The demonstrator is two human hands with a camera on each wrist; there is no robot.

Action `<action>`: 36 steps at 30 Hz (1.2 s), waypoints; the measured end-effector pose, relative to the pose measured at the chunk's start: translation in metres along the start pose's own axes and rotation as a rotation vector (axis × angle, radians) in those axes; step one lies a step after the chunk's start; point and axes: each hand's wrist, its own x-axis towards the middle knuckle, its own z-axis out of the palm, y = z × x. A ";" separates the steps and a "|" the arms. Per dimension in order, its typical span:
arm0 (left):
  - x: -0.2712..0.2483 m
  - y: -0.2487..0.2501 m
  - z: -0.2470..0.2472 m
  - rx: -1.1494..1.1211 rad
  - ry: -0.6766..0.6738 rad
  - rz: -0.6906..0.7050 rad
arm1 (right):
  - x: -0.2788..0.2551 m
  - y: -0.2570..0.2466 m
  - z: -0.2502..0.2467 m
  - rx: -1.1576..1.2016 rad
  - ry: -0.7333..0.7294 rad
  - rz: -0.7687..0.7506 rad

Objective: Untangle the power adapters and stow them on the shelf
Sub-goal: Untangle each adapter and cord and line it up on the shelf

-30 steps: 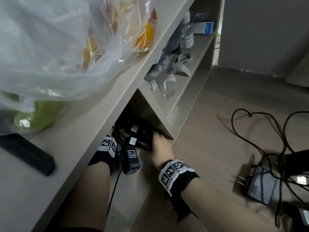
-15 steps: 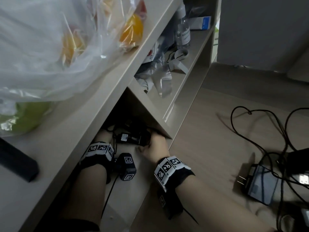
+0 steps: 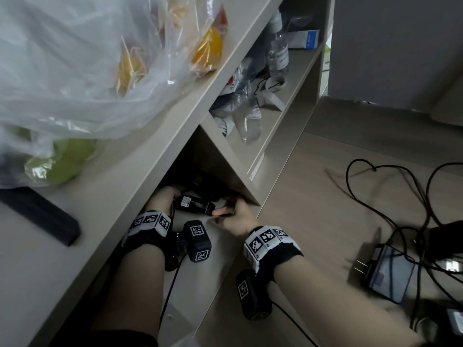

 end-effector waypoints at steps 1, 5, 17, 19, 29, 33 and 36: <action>-0.004 -0.002 -0.003 0.094 0.017 -0.042 | 0.002 0.000 0.001 0.004 -0.018 0.023; -0.016 -0.019 -0.004 0.136 0.007 -0.106 | 0.001 -0.005 -0.001 0.020 -0.070 0.038; -0.010 -0.023 0.022 -0.226 -0.004 -0.006 | -0.013 -0.021 -0.004 0.024 -0.229 0.020; -0.008 -0.026 0.020 -0.259 0.048 0.050 | -0.013 -0.022 -0.005 0.021 -0.230 0.016; -0.030 -0.026 0.024 -0.374 0.059 0.154 | -0.050 -0.027 -0.049 -0.102 -0.183 -0.019; -0.042 -0.028 0.024 -0.215 0.264 0.205 | -0.070 -0.025 -0.073 -0.279 -0.171 -0.042; -0.078 -0.028 0.038 -0.112 0.366 0.255 | -0.094 -0.022 -0.093 -0.316 -0.100 -0.082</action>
